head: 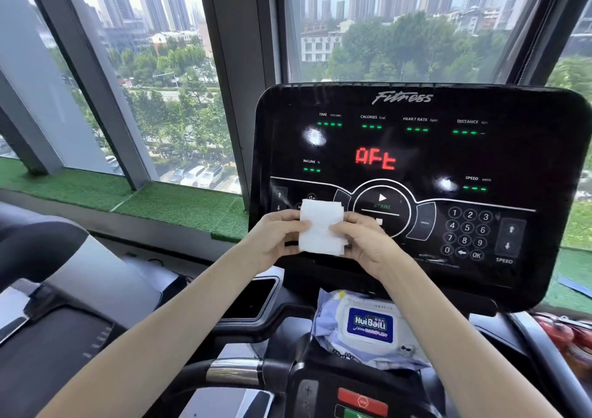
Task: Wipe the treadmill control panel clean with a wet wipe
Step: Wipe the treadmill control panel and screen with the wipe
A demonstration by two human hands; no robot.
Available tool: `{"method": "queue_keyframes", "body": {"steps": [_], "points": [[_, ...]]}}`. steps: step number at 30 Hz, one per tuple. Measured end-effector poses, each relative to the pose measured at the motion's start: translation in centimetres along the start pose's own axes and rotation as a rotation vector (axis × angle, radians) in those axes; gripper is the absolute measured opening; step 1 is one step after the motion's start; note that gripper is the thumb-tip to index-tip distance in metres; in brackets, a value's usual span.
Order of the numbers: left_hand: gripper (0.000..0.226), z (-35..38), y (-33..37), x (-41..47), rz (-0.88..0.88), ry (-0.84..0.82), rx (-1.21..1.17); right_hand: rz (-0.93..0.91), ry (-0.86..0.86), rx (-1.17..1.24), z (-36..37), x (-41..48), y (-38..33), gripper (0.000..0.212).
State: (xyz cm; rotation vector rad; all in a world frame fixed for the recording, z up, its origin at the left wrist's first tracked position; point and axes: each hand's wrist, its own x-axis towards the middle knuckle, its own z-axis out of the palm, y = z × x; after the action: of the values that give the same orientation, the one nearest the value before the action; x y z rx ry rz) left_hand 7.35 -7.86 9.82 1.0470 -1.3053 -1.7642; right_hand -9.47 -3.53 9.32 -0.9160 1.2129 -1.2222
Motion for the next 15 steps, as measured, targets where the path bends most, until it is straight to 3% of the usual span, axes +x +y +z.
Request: {"method": "queue_keyframes", "body": {"steps": [5,11,15], "points": [[0.029,-0.38,0.64,-0.32,0.048,-0.085,0.041,-0.035,0.008,0.024,-0.33,-0.24,0.04,0.023],[0.036,-0.02,0.76,-0.46,0.120,-0.037,0.202,0.002,0.002,0.122,-0.32,-0.48,0.13,0.020],[0.023,0.37,0.47,-0.04,0.064,0.034,-0.061,-0.085,0.088,0.083,0.14,-0.25,0.83,0.023]]}}
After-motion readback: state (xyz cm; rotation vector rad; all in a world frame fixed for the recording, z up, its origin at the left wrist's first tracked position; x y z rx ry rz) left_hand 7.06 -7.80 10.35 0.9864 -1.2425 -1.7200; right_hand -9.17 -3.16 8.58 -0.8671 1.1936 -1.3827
